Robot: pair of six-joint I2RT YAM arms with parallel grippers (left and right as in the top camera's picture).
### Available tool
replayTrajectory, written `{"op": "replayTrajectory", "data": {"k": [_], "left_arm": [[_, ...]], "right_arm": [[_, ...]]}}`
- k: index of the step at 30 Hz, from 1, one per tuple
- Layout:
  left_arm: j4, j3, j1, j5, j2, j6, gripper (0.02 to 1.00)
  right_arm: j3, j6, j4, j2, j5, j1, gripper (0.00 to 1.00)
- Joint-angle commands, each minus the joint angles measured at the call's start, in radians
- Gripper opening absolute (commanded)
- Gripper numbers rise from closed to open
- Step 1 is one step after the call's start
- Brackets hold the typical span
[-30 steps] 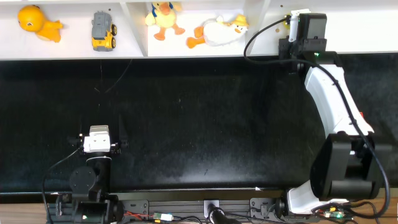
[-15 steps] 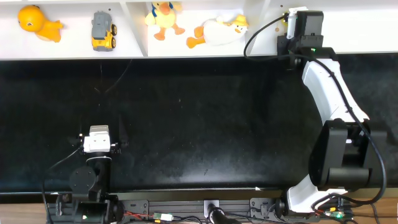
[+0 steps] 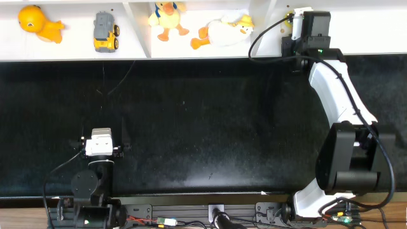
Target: Store Toys
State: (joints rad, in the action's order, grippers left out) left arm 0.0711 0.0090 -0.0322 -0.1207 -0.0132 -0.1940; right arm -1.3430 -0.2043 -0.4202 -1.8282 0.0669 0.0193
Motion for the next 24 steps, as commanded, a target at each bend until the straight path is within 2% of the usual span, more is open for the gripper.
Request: {"op": "replayTrajectory", "data": {"k": [1, 4, 7, 9, 16, 24], "left_arm": [[0.002, -0.001, -0.002, -0.008, 0.010, -0.019, 0.998], [0.002, -0.001, -0.002, -0.008, 0.010, -0.019, 0.996], [0.002, -0.001, -0.002, -0.008, 0.010, -0.019, 0.998], [0.002, -0.001, -0.002, -0.008, 0.010, -0.019, 0.998], [0.002, -0.001, -0.002, -0.008, 0.010, -0.019, 0.998], [0.002, -0.001, -0.002, -0.008, 0.010, -0.019, 0.998]], "right_arm": [[-0.037, 0.018, 0.002, -0.016, -0.019, 0.004, 0.275], [-0.037, 0.037, -0.001, -0.016, -0.019, 0.004, 0.367], [-0.037, 0.072, -0.007, -0.016, -0.019, 0.003, 0.573], [-0.036, 0.079, -0.022, -0.016, -0.019, 0.003, 0.652], [-0.036, 0.115, -0.119, 0.005, -0.019, 0.000, 0.709], [-0.034, 0.114, -0.274, 0.080, -0.018, 0.001, 0.711]]}}
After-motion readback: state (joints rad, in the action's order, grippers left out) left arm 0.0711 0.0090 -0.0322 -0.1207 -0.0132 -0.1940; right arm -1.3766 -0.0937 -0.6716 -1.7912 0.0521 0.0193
